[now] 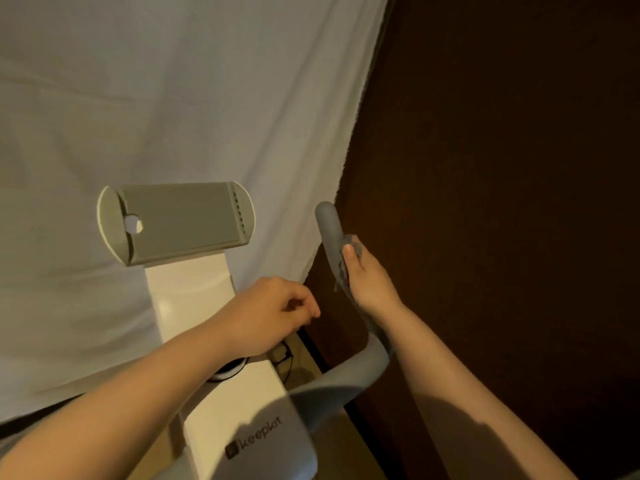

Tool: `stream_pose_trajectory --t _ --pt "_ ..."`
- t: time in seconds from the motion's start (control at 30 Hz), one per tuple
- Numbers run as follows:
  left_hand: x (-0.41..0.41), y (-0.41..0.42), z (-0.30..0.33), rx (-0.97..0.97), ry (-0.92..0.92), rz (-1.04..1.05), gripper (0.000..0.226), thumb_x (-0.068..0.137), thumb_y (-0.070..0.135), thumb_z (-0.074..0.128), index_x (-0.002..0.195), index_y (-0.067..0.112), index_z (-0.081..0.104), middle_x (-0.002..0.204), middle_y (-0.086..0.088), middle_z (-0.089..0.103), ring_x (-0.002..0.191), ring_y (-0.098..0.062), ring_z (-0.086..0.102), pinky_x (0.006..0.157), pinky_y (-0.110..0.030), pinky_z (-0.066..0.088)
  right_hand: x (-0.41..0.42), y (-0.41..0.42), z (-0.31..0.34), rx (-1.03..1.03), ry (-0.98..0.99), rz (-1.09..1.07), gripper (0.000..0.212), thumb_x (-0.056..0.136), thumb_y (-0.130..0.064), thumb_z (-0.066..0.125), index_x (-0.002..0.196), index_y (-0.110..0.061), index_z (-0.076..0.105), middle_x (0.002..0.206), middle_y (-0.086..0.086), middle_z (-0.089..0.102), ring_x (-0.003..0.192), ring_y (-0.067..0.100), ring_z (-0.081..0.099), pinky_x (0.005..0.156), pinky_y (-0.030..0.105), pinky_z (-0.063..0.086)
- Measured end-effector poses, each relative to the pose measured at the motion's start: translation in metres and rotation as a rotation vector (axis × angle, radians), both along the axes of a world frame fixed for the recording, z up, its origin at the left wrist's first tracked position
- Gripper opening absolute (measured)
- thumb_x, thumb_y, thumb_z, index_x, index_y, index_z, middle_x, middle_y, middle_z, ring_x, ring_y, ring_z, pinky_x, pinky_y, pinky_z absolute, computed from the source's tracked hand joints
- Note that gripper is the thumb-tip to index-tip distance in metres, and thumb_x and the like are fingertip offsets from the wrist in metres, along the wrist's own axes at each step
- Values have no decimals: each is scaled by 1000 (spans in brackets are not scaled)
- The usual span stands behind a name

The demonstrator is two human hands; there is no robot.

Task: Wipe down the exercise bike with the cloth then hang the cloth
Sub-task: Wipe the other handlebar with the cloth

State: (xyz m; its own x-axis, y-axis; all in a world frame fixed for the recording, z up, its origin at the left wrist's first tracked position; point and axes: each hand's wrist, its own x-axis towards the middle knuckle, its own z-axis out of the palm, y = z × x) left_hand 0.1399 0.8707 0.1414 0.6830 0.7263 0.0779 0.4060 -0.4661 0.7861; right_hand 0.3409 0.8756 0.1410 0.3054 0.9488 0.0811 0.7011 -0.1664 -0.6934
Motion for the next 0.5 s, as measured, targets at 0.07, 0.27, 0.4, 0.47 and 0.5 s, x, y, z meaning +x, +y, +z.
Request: stream_pose_trajectory --t 0.07,0.27,0.4,0.47,0.5 --pt "-1 -1 -1 -2 -16 16 17 95 26 58 90 36 70 85 15 70 80 2 63 82 -28 53 -9 17 4 107 196 -28 58 103 -47 24 154 -21 18 160 1 23 145 16 24 117 27 18" --pt "1 0 0 35 -6 21 19 95 23 56 91 36 69 83 16 68 79 4 61 73 -14 46 -7 28 -4 116 -155 141 60 104 -43 25 155 -25 -2 163 -2 -7 147 11 2 113 23 9" --pt "0 -1 -2 1 -5 35 17 95 28 56 93 36 70 82 12 69 77 -3 63 77 -26 52 -3 49 7 208 -87 176 57 105 -37 28 155 -21 6 162 -5 2 148 9 3 116 19 4" --pt "1 -2 -1 -4 -5 35 16 95 29 56 93 37 69 83 12 69 78 -2 63 79 -28 53 -4 40 0 262 -175 222 57 105 -36 30 155 -24 7 161 -10 0 147 4 -2 117 19 2" --pt "1 -2 0 3 2 32 16 96 29 55 93 38 69 84 14 68 79 -1 62 79 -26 52 -4 38 -1 287 -230 253 56 104 -35 31 154 -26 7 160 -13 -1 146 3 -4 117 19 2"
